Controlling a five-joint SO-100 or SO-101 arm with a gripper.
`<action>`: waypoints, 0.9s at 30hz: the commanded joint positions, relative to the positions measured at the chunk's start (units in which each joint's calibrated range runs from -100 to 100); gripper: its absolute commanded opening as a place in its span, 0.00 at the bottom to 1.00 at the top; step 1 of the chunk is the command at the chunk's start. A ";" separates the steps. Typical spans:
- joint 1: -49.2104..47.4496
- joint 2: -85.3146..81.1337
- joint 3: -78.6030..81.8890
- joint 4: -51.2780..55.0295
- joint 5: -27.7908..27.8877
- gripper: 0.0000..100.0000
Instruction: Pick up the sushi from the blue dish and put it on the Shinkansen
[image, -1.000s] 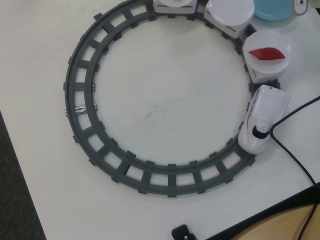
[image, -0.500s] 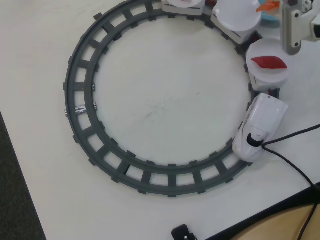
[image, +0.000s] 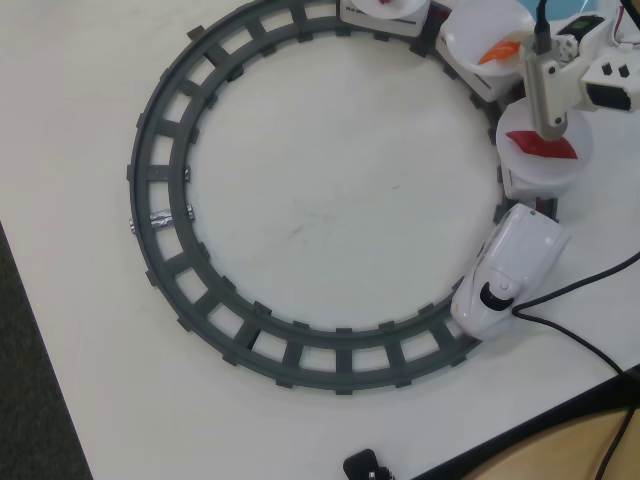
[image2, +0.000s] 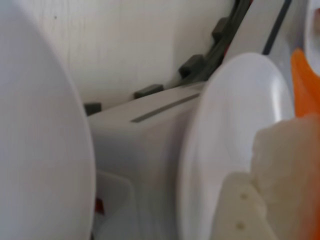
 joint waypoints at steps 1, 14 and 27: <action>-0.26 3.58 -1.27 -4.33 0.31 0.01; 0.18 5.25 -0.47 -5.61 0.31 0.01; 1.32 -0.76 -1.45 9.11 0.26 0.14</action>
